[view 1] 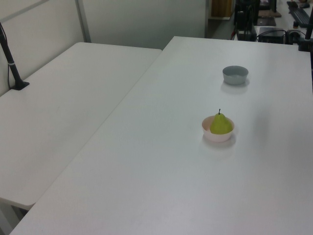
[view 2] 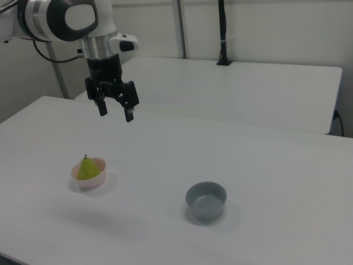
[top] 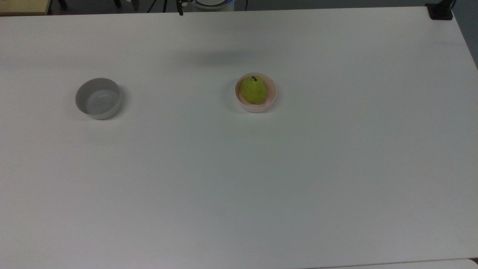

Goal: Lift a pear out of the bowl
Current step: 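Move the open gripper over the green pear in the pink bowl, then lower the gripper around the pear and close on it, then lift the pear out of the pink bowl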

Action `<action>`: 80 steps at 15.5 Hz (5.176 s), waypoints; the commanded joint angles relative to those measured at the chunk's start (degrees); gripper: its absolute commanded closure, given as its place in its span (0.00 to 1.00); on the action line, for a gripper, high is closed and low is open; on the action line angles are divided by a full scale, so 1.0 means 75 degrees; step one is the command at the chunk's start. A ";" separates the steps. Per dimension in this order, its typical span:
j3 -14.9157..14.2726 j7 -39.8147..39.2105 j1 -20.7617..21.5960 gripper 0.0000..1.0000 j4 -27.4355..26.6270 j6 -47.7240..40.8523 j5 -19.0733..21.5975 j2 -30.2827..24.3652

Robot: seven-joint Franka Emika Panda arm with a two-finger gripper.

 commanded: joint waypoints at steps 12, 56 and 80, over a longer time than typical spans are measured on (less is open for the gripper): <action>-0.0244 -0.0560 -0.0375 0.00 0.0099 0.0830 0.0161 0.0340; -0.1885 -0.1415 0.4805 0.30 -0.1881 0.3560 -0.0026 0.2883; -0.1393 -0.1860 0.2288 0.54 -0.0627 0.0935 0.0091 0.0551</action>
